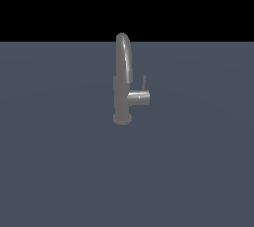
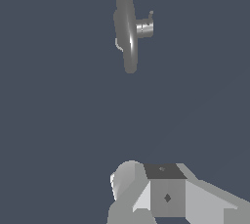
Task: Turn on the faucet by rotating a designated handle.
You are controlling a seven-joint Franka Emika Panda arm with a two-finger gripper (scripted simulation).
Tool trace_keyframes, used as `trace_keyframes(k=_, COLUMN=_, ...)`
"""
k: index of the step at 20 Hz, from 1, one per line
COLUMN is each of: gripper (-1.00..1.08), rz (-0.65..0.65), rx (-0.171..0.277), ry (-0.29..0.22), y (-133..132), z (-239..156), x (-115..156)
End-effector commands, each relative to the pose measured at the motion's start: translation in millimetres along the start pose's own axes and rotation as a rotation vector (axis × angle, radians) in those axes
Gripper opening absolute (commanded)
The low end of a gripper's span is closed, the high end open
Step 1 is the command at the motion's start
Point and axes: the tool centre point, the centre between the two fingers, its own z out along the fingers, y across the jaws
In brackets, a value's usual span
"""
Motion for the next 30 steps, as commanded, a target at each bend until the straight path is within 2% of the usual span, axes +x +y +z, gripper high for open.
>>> trace_keyframes(k=1, gripper=-1.00, rz=0.000, rx=0.000, ry=0.000, y=0.0, z=0.0, x=0.0)
trace_keyframes(k=8, gripper=-1.00, rz=0.014, rx=0.014, ry=-0.016, y=-0.6, z=0.5, x=6.3)
trace_keyframes(k=15, gripper=-1.00, rz=0.058, rx=0.057, ry=-0.065, y=-2.0, z=2.5, x=25.4)
trace_keyframes(k=20, gripper=-1.00, rz=0.108, rx=0.107, ry=-0.121, y=-2.6, z=5.9, x=47.5)
trace_keyframes(k=30, gripper=-1.00, rz=0.235, rx=0.234, ry=-0.264, y=-0.3, z=19.8, x=102.0)
